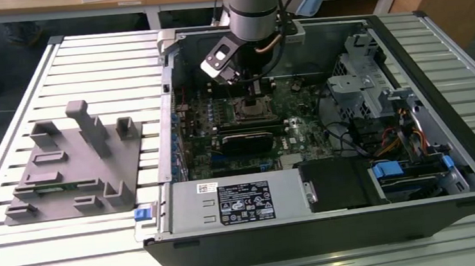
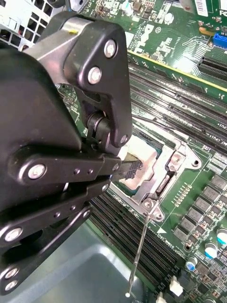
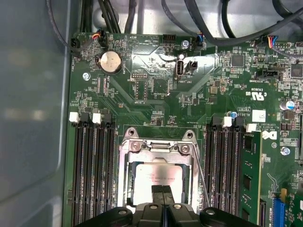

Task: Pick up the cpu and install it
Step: 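Install the first cpu locking lever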

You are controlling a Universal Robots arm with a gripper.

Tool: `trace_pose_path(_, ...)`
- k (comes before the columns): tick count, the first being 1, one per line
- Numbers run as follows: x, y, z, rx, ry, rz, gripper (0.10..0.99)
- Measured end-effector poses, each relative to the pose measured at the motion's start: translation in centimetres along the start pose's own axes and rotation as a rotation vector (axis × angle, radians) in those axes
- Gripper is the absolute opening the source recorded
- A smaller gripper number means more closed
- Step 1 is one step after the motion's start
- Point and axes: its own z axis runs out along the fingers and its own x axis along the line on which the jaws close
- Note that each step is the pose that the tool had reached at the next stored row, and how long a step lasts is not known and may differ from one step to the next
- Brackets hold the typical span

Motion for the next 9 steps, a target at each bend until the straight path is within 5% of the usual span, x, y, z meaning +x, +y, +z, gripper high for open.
trace_pose_path(9, 0.01, 0.02, -0.55, 0.0, 0.0001, 0.0, 0.106)
